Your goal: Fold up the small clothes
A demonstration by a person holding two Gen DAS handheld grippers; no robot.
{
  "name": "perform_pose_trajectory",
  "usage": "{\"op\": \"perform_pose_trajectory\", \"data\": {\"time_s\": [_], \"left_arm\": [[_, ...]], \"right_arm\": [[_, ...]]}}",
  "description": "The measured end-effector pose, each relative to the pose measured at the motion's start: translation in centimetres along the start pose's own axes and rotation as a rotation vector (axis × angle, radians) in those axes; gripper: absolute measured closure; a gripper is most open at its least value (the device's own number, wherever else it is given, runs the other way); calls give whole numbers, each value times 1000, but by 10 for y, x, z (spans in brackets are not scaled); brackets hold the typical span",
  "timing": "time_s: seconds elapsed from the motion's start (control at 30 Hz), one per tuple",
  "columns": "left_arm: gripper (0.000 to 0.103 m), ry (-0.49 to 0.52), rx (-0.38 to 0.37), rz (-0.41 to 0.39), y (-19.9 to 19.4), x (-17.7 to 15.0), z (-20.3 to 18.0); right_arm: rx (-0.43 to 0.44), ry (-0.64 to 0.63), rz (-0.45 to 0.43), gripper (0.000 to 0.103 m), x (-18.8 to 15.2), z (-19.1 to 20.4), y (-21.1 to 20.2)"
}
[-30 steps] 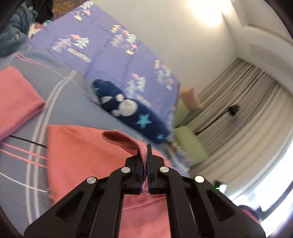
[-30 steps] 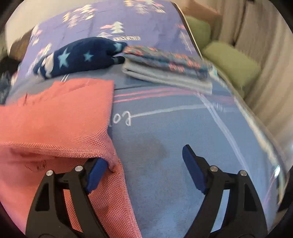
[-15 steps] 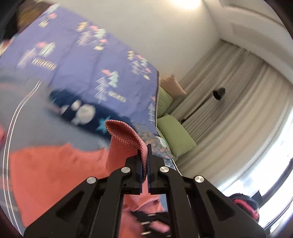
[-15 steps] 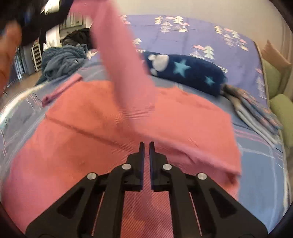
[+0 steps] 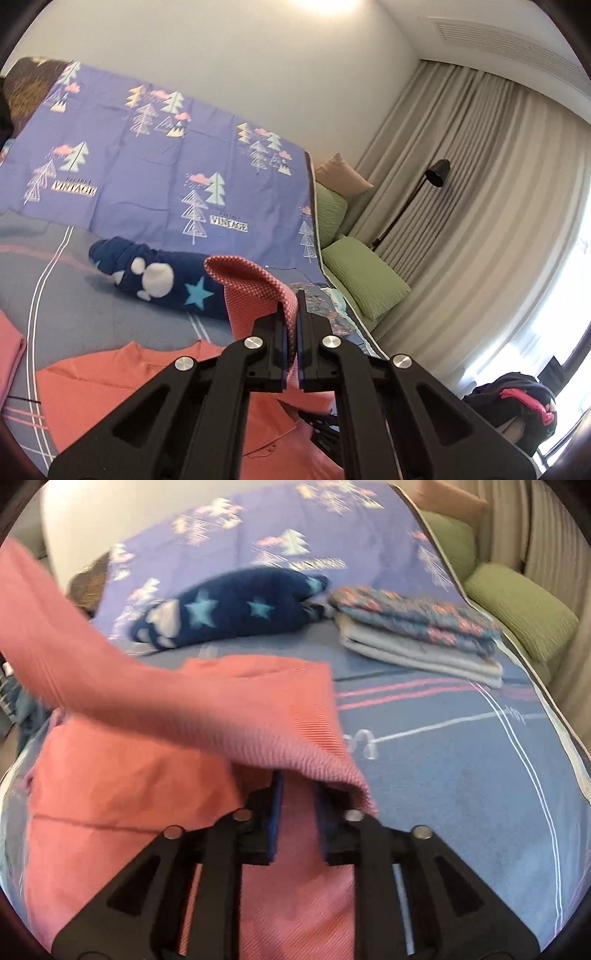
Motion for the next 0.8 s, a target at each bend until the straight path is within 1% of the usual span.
{"op": "perform_pose_trajectory", "data": {"time_s": [0.07, 0.13, 0.17, 0.2, 0.23, 0.3, 0.33, 0.37, 0.4, 0.43, 0.5, 0.53, 0.57, 0.6, 0.63, 0.7, 0.8], "left_arm": [[100, -19, -1, -1, 0, 2, 8], [100, -40, -12, -2, 1, 7, 11], [100, -42, -17, -2, 1, 9, 10], [100, -41, -20, -3, 2, 12, 9], [100, -36, -20, -6, 1, 14, 7], [100, -24, -7, -18, -4, 18, 4], [100, -19, 3, -21, -6, 17, 5], [100, -11, 18, -23, -9, 16, 8], [100, -6, 27, -22, -12, 14, 11], [100, -3, 37, -21, -13, 11, 16], [100, -9, 63, -14, -14, 4, 33], [100, -15, 73, -6, -15, -1, 43], [100, -23, 83, 2, -16, -6, 52], [100, -31, 94, 8, -17, -11, 60], [100, -37, 109, 15, -20, -16, 69], [100, -50, 138, 32, -27, -27, 88], [100, -81, 169, 50, -38, -42, 114]], "right_arm": [[98, -39, -18, 83, 0, 23, -9], [227, -87, 7, 83, -2, 61, -11], [253, -95, 19, 84, 1, 70, -7], [248, -99, 25, 84, 4, 81, 1], [207, -95, 16, 84, 10, 83, 12], [-11, -67, -24, 86, 28, 60, 39], [-102, -30, -7, 89, 32, 42, 51], [-125, 18, 21, 92, 30, 32, 57], [-89, 98, 43, 91, 29, 21, 60], [-63, 136, 42, 91, 29, 15, 59], [-65, 111, 46, 83, 27, 10, 52], [-53, 93, 45, 81, 25, 11, 47], [-34, 82, 47, 74, 22, 11, 44], [-9, 64, 53, 61, 18, 12, 38], [-4, 42, 57, 58, 13, 12, 34], [-10, -16, 63, 56, 2, 11, 28], [-5, -98, 54, 56, -14, 13, 16]]}}
Point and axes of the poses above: each gripper's, at about its wrist camera, not at the fingertips, and y roughly the way its jaws point, z to its left, x to its top, the point moved 10 cm from there along y, roughly the way its jaws point, and after that the axes turned 3 degrees about -x, right-handed, at the moved point
